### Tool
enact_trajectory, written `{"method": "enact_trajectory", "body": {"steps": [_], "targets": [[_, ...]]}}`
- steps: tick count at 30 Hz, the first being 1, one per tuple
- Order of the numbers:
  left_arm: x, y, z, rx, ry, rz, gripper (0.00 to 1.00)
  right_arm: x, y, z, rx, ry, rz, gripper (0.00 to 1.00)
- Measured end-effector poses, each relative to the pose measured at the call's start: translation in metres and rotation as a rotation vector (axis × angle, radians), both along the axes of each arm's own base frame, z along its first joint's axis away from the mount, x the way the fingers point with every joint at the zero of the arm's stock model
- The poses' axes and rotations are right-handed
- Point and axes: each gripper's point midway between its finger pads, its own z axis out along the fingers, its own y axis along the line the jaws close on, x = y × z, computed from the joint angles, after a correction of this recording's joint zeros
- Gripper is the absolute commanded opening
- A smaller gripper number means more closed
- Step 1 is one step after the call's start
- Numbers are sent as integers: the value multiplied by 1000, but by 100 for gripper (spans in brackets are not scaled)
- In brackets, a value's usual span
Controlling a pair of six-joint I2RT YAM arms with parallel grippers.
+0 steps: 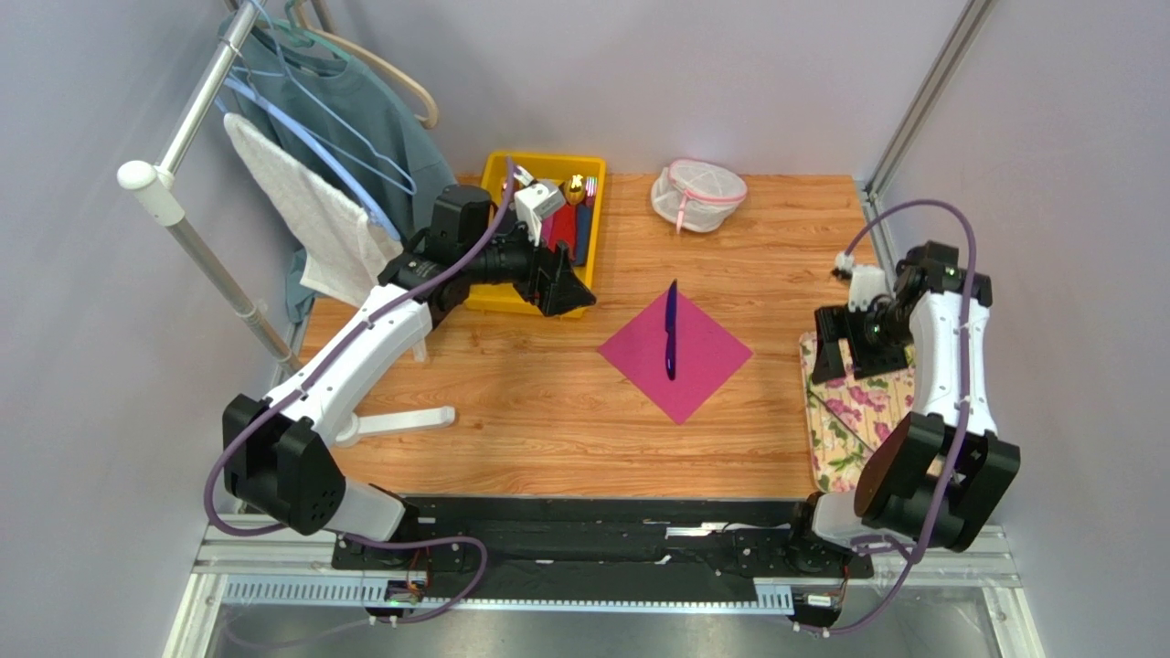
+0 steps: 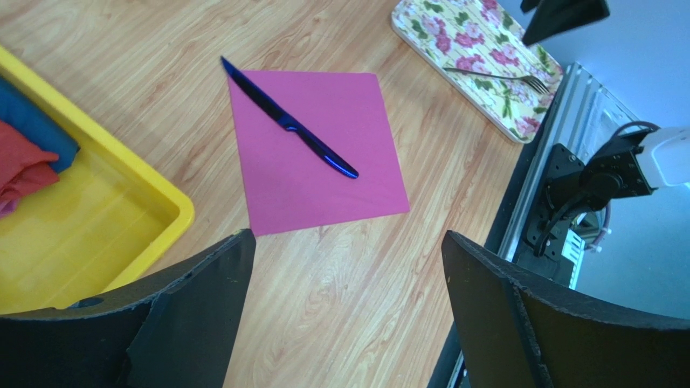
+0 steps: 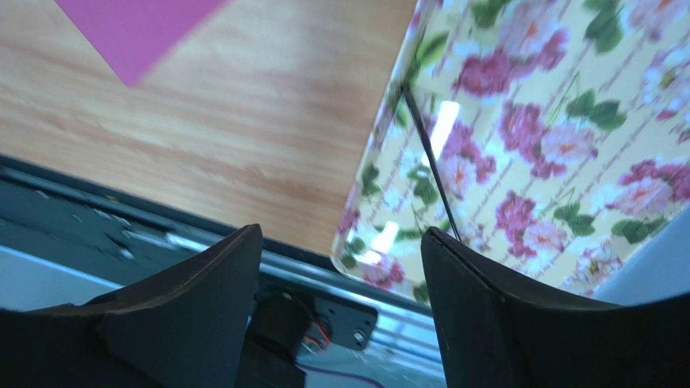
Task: Place the utensils on the paper napkin and roll it up
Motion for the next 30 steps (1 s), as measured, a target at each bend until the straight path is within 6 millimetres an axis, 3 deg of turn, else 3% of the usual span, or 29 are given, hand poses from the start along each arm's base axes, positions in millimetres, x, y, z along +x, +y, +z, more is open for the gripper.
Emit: {"method": "enact_trajectory", "body": {"steps": [5, 10, 17, 20, 24, 30], "targets": [[-8, -9, 0, -37, -38, -101, 80, -60, -8, -40, -91, 139, 165, 66], [-21, -14, -9, -65, -69, -206, 75, -87, -25, -69, -180, 238, 274, 64], [-28, -15, -7, -78, -112, -254, 70, -88, -66, -89, -259, 282, 260, 60], [-30, -14, -8, -80, -118, -258, 70, -92, -81, -96, -298, 301, 248, 54], [-31, -16, -8, -82, -123, -262, 70, -99, -94, -106, -337, 316, 239, 45], [-32, -18, -8, -80, -126, -262, 67, -106, -105, -122, -394, 324, 226, 44]]}}
